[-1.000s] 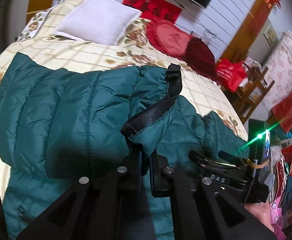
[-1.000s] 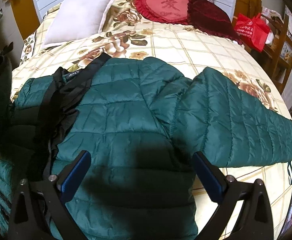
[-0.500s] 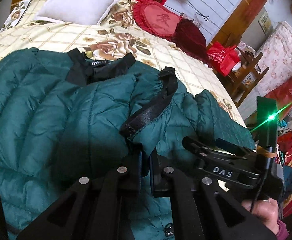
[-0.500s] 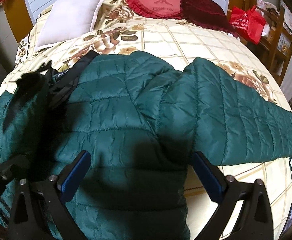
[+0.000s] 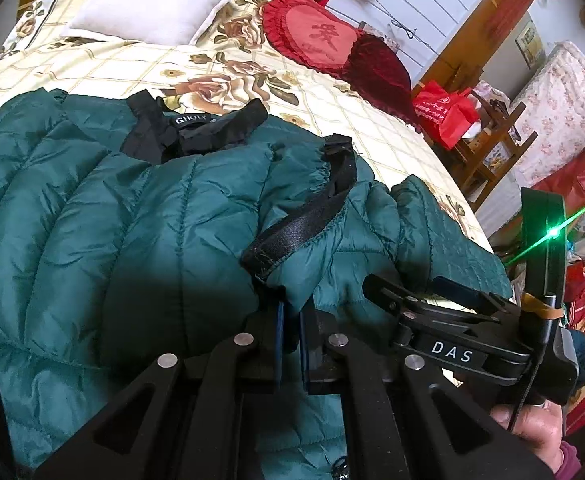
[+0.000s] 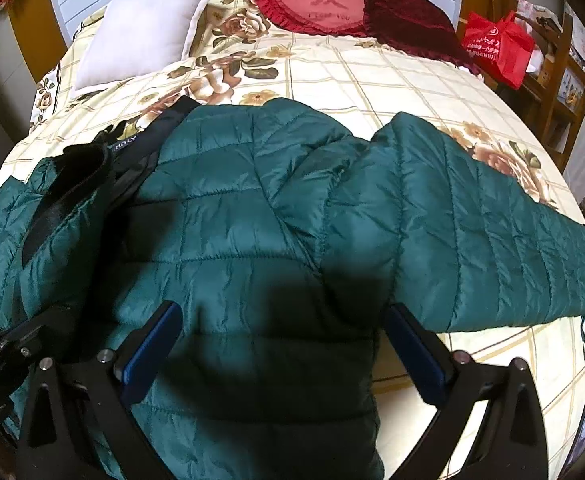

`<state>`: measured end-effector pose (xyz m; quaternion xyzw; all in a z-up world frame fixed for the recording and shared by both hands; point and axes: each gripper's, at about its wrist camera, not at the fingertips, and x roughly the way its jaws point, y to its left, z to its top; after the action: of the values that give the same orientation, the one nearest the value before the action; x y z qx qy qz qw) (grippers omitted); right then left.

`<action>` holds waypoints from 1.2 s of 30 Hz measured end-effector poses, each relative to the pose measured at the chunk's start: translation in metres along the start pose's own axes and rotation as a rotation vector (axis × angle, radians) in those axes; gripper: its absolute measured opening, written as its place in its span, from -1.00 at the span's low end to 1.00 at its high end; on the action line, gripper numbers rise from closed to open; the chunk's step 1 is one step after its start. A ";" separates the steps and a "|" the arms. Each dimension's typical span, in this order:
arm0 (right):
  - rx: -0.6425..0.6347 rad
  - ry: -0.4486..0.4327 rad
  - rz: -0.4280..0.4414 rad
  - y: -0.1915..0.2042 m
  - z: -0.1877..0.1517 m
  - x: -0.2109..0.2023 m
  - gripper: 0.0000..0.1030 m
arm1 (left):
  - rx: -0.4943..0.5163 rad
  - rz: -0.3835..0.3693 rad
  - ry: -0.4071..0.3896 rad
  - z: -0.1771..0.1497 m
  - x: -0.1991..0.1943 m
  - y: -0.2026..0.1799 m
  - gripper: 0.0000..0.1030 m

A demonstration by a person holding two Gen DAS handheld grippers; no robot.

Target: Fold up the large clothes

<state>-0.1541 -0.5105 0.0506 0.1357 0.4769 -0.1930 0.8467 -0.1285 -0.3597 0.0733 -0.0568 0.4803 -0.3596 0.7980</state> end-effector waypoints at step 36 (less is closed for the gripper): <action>-0.023 0.041 0.177 0.066 -0.002 0.001 0.99 | -0.137 0.231 -0.156 -0.009 -0.129 0.153 -0.29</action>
<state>-0.1248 -0.4517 0.0517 0.1716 0.4824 -0.1092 0.8520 -0.0926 -0.1638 0.0951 -0.0833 0.4437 -0.2261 0.8632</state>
